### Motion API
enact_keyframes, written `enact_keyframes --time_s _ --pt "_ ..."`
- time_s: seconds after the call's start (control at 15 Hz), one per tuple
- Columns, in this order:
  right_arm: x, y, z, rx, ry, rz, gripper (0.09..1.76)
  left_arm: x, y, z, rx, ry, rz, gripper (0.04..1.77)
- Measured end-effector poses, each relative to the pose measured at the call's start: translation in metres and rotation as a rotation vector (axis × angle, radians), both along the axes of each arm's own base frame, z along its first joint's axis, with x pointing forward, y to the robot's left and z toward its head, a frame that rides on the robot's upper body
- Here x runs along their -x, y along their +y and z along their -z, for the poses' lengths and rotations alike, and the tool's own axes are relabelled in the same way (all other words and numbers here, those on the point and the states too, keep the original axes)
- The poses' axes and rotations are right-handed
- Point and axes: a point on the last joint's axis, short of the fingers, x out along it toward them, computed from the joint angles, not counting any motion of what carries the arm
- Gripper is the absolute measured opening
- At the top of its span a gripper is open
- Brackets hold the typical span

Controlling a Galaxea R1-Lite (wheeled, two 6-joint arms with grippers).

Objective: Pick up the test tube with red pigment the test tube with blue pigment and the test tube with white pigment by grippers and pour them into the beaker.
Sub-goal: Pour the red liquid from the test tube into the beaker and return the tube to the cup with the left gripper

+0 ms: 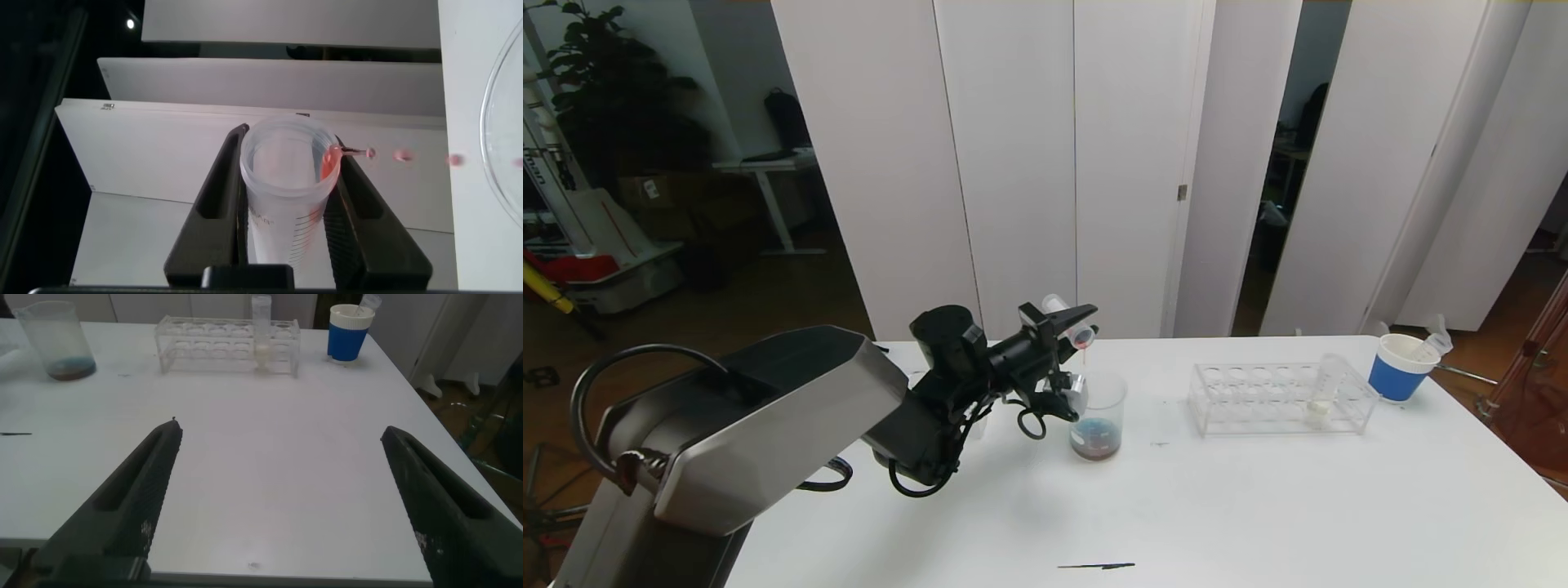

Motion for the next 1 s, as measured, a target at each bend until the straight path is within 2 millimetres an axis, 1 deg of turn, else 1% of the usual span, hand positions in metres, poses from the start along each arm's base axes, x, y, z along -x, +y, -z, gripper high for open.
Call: enact_keyframes --time_s 1.0 --pt "0.0000 0.0000 0.0000 0.000 0.000 0.000 1.75 0.0009 0.0009 -0.0034 0.005 -0.023 -0.001 0.61"
